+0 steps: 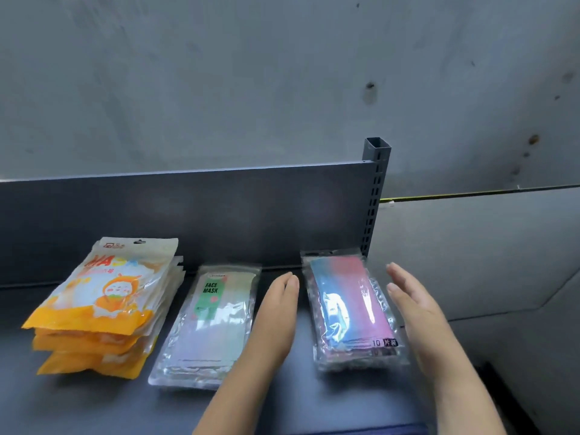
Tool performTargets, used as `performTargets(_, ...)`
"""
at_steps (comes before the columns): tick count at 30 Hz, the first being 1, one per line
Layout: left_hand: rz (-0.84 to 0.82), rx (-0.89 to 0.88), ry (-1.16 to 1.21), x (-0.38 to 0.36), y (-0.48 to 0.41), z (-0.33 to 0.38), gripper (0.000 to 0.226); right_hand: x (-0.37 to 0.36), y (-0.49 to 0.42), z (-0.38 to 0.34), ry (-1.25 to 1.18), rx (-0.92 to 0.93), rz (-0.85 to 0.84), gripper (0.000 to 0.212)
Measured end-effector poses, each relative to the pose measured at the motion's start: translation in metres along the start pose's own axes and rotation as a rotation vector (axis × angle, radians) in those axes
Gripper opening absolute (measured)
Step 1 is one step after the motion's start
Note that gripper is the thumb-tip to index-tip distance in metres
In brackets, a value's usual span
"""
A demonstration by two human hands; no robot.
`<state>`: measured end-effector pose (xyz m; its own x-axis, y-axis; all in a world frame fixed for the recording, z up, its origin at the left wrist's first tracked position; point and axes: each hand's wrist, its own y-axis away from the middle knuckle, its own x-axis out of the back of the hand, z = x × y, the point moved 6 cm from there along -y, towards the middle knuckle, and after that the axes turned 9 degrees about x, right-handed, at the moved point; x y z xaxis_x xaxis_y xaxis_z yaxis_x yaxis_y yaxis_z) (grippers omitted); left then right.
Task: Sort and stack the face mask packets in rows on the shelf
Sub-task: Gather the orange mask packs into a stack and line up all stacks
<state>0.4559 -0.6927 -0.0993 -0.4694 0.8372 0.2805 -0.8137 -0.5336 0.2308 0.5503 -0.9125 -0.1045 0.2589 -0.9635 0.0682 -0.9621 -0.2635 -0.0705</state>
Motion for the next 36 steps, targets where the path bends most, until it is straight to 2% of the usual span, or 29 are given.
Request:
performTargets(5,-0.014,0.177,0.27,-0.026,-0.004,-0.016,0.07,-0.009,-0.016,0.036,-0.104,-0.12,-0.032,0.052)
performTargets(9,-0.02,0.188,0.257,-0.034,-0.005,-0.016,0.061,-0.009,-0.022,0.036,-0.159,-0.14,-0.055,0.044)
performTargets(11,-0.032,0.189,0.252,-0.035,-0.006,-0.013,0.06,-0.016,-0.019,0.03,-0.139,-0.129,-0.133,0.034)
performTargets(14,-0.037,0.214,0.276,-0.036,-0.009,-0.013,0.054,-0.028,-0.016,0.021,-0.037,-0.069,-0.184,0.042)
performTargets(16,-0.03,0.227,0.292,-0.033,-0.011,-0.015,0.051,-0.038,-0.014,0.022,-0.076,-0.07,-0.192,0.046)
performTargets(19,-0.018,0.244,0.252,-0.025,-0.016,-0.023,0.067,-0.054,-0.011,0.022,-0.129,-0.119,-0.219,0.07)
performTargets(22,-0.027,0.245,0.199,-0.019,-0.016,-0.021,0.06,-0.064,-0.013,0.025,-0.188,-0.129,-0.266,0.06)
performTargets(26,-0.054,0.235,0.185,-0.017,-0.018,-0.024,0.05,-0.054,-0.022,0.033,-0.189,-0.148,-0.205,0.07)
performTargets(28,-0.062,0.238,0.181,-0.017,-0.02,-0.027,0.056,-0.045,-0.034,0.062,-0.208,-0.157,-0.172,0.077)
performTargets(30,-0.073,0.246,0.173,-0.017,-0.019,-0.025,0.055,-0.05,-0.03,0.056,-0.194,-0.176,-0.178,0.071)
performTargets(33,-0.095,0.223,0.195,-0.02,-0.018,-0.02,0.049,-0.064,-0.021,0.03,-0.08,-0.15,-0.225,0.047)
performTargets(36,-0.091,0.223,0.235,-0.02,-0.02,-0.018,0.044,-0.063,-0.026,0.036,-0.043,-0.146,-0.232,0.051)
